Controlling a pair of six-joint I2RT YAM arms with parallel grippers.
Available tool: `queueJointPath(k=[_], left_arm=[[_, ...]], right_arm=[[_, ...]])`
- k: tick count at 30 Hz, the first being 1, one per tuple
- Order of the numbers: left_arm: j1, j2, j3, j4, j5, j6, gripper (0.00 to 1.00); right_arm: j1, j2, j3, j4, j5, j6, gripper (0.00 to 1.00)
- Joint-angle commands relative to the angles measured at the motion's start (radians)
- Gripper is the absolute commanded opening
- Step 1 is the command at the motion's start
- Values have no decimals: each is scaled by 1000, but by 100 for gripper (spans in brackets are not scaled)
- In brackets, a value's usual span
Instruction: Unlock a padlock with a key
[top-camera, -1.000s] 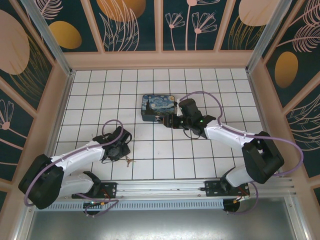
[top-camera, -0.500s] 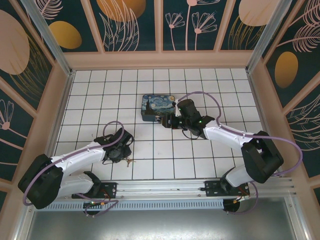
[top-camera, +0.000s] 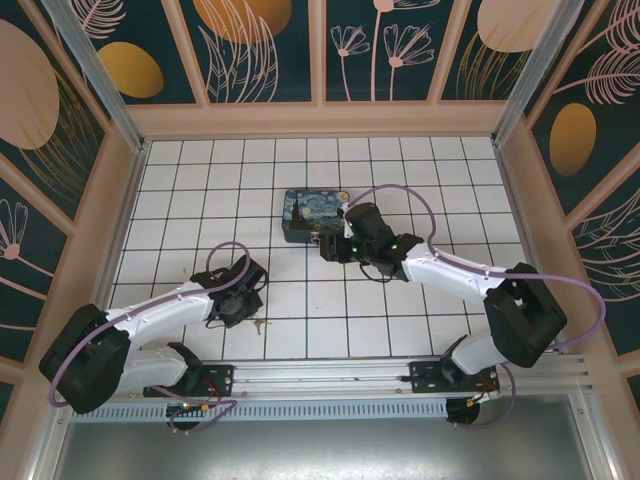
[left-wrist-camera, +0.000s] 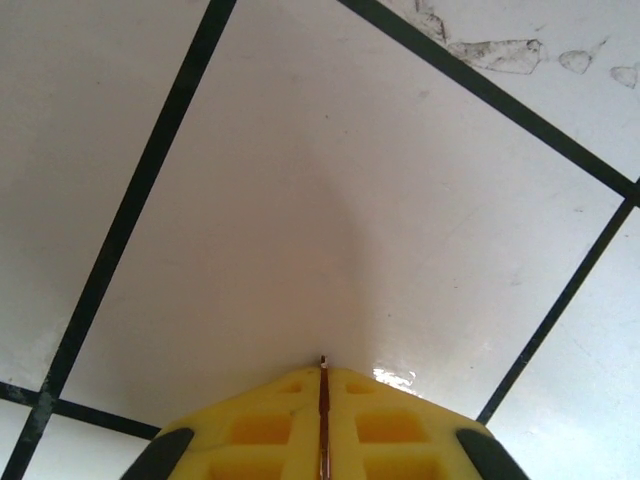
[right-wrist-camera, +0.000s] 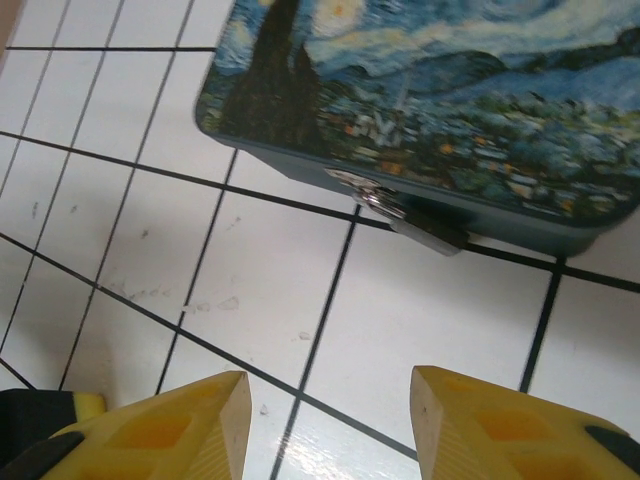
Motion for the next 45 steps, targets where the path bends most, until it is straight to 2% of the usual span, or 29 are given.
queueJointPath(k=[1, 6, 8, 10, 14, 19, 27, 32, 45], left_arm=[[-9, 29, -13, 59, 53, -13, 7], [-9, 1, 29, 37, 68, -14, 5], [-7, -11, 63, 18, 72, -13, 6], [-5, -14, 108, -5, 77, -8, 6], [-3, -21, 198, -44, 80, -27, 7], [-3, -14, 278, -41, 123, -50, 7], [-3, -1, 336, -18, 188, -75, 6], [-2, -11, 344, -14, 194, -99, 6], [4, -22, 326, 27, 232, -112, 6]], right_arm=[[43, 19, 48, -22, 36, -37, 46], [100, 25, 10, 27, 12, -48, 46], [120, -2, -41, 89, -16, -55, 39], [140, -44, -113, 191, -51, -82, 29], [198, -106, -233, 373, -93, -175, 26], [327, -120, -315, 596, -10, -293, 25], [359, -69, -364, 824, 92, -389, 24], [387, -34, -369, 880, 112, -443, 21], [400, 56, -308, 852, 171, -447, 20]])
